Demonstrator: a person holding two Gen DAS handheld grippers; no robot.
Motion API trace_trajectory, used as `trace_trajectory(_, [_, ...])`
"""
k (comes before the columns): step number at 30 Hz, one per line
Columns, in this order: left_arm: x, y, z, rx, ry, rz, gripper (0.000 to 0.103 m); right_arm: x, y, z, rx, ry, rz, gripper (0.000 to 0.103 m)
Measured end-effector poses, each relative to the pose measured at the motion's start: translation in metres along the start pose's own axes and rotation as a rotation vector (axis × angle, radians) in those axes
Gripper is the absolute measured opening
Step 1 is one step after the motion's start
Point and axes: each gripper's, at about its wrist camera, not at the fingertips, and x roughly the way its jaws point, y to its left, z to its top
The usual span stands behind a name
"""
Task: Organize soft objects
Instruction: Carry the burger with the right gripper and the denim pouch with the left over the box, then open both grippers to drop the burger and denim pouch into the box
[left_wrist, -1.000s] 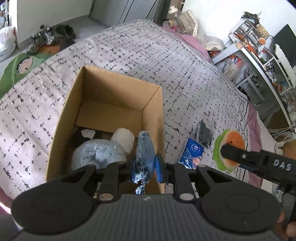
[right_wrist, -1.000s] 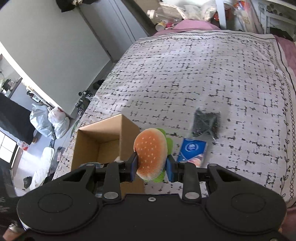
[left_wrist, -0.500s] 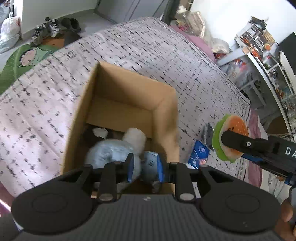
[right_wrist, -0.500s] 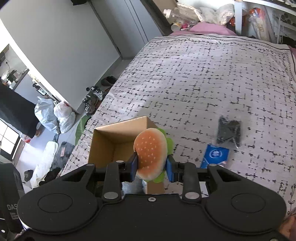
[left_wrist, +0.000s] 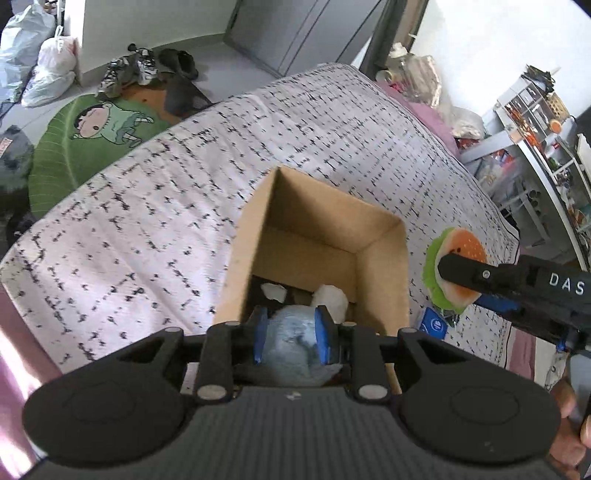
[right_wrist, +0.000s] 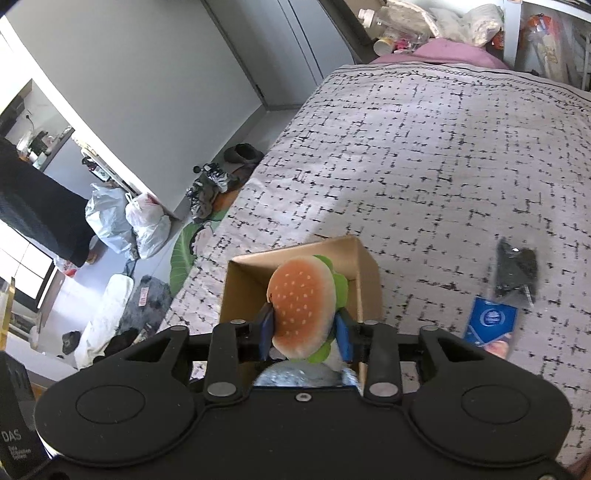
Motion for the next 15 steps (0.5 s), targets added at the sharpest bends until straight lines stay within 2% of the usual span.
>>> trace_trajectory(1, [-0.001, 0.001, 0.001, -0.002, -0.001, 0.003, 0.026, 0.001, 0.0, 0.001, 0.007, -0.002, -0.001, 0.052])
trace_trajectory(2, [-0.002, 0.002, 0.002, -0.004, -0.003, 0.005, 0.026, 0.002, 0.0, 0.001, 0.016, 0.001, -0.015, 0.056])
trace_trajectory(7, [-0.006, 0.001, 0.006, 0.002, -0.02, 0.002, 0.029, -0.004, -0.006, -0.002, 0.013, -0.01, -0.042, 0.057])
trace_trajectory(15, [-0.003, -0.017, 0.002, 0.033, -0.023, -0.008, 0.054, -0.023, -0.034, -0.011, 0.038, -0.008, -0.074, 0.063])
